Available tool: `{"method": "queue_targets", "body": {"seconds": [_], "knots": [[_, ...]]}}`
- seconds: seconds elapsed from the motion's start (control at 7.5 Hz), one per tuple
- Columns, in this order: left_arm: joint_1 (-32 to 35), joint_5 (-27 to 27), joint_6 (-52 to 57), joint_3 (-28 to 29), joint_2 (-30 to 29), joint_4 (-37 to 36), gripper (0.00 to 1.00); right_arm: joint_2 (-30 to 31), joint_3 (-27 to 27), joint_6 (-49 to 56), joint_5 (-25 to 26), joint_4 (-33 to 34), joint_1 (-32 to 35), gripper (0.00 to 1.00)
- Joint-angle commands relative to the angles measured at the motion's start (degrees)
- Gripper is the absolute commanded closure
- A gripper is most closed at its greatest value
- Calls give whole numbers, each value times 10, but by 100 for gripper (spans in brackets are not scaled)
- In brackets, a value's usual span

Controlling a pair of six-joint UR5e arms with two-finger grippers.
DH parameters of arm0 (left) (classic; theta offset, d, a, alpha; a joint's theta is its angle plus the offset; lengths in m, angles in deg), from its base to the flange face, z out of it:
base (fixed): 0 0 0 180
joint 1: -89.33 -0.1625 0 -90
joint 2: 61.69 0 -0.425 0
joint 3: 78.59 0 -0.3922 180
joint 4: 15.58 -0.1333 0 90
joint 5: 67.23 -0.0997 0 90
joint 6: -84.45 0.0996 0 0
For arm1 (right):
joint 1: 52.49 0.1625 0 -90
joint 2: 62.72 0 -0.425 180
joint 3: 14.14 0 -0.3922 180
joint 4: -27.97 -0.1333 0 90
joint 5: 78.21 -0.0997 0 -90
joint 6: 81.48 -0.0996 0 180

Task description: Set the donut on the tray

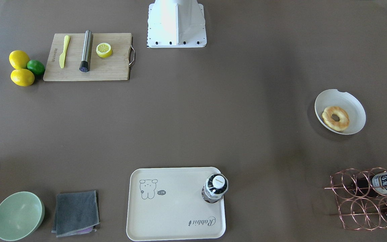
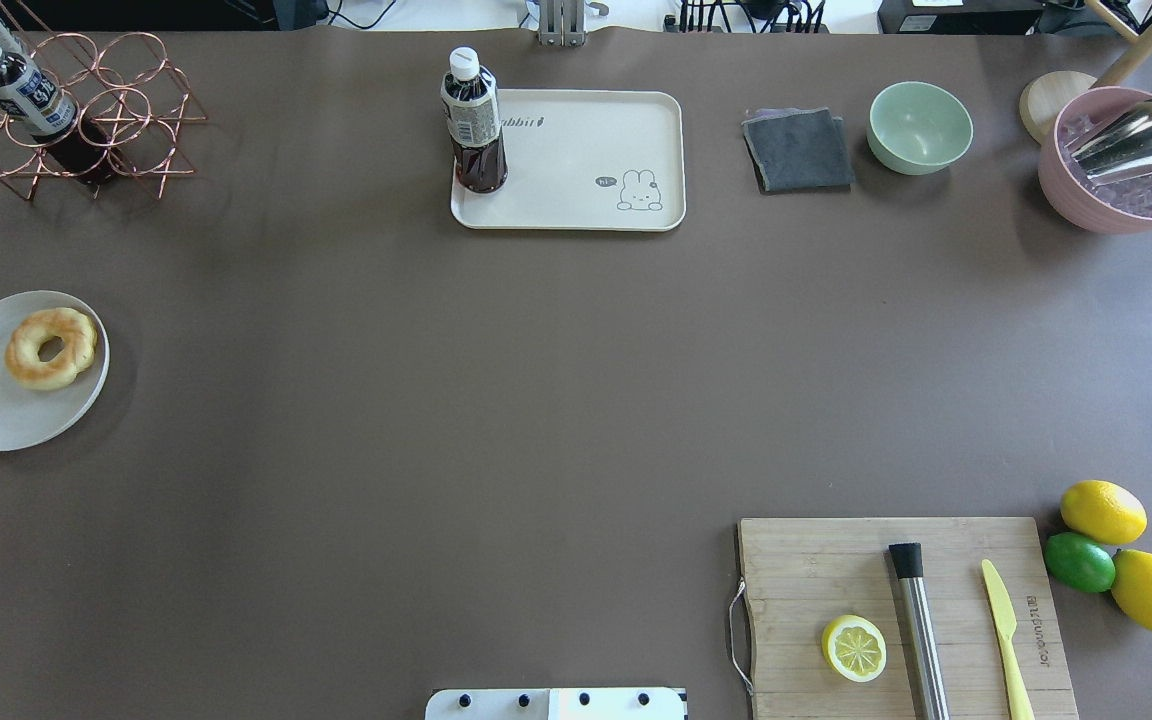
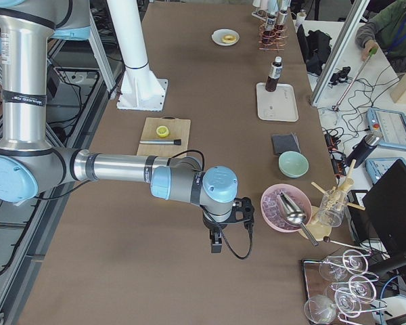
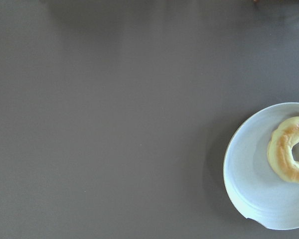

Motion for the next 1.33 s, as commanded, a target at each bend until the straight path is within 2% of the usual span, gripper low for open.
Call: {"method": "queue_targets", "body": {"seconds": [0.0,0.4,0.93,1.2], "knots": [[0,-2,-4,-12,0,-2,1,2,1,1,-2,0,3,0],[0,-7,5,-12,0,11,1,2,0,0,-6,0,6,0],[2,1,-1,-9,-8,92,1,2,-1,0,-12,0,11,0],[2,1,0,10,-4,157,1,1,-2,-1,-18,-1,16,0]]}}
